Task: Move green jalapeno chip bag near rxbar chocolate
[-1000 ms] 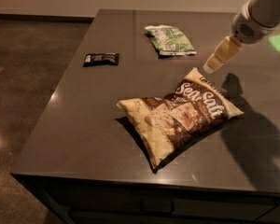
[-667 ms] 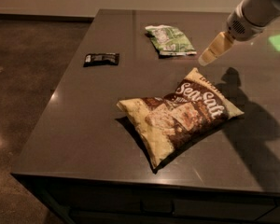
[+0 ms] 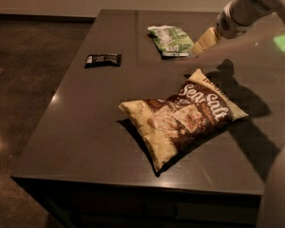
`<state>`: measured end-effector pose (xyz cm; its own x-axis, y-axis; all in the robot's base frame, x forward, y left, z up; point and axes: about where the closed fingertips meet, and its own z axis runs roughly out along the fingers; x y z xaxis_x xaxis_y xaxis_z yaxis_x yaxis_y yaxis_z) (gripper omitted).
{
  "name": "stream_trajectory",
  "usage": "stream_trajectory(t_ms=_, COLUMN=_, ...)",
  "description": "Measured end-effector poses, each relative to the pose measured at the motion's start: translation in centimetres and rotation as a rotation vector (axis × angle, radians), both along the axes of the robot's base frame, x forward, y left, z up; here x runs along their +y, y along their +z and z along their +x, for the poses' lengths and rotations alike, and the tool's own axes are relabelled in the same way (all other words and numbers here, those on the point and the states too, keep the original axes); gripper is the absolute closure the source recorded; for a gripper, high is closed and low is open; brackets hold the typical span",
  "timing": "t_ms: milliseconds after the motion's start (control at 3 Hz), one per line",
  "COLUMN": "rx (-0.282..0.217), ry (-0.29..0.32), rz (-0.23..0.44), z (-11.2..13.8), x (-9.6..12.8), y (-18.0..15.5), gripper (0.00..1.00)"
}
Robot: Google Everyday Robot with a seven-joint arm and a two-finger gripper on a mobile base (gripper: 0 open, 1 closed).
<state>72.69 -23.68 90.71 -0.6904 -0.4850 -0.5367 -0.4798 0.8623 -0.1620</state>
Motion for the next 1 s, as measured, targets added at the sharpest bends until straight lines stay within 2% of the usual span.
stream_trajectory(t_ms=333, rx=0.006, ry=-0.022, rz=0.041, z=2.6, x=1.0, y=-1.2, gripper=0.00)
stream_trajectory(t_ms=1000, rx=0.038, ry=-0.020, rz=0.098, z=6.6, x=3.5, y=-3.8, gripper=0.00)
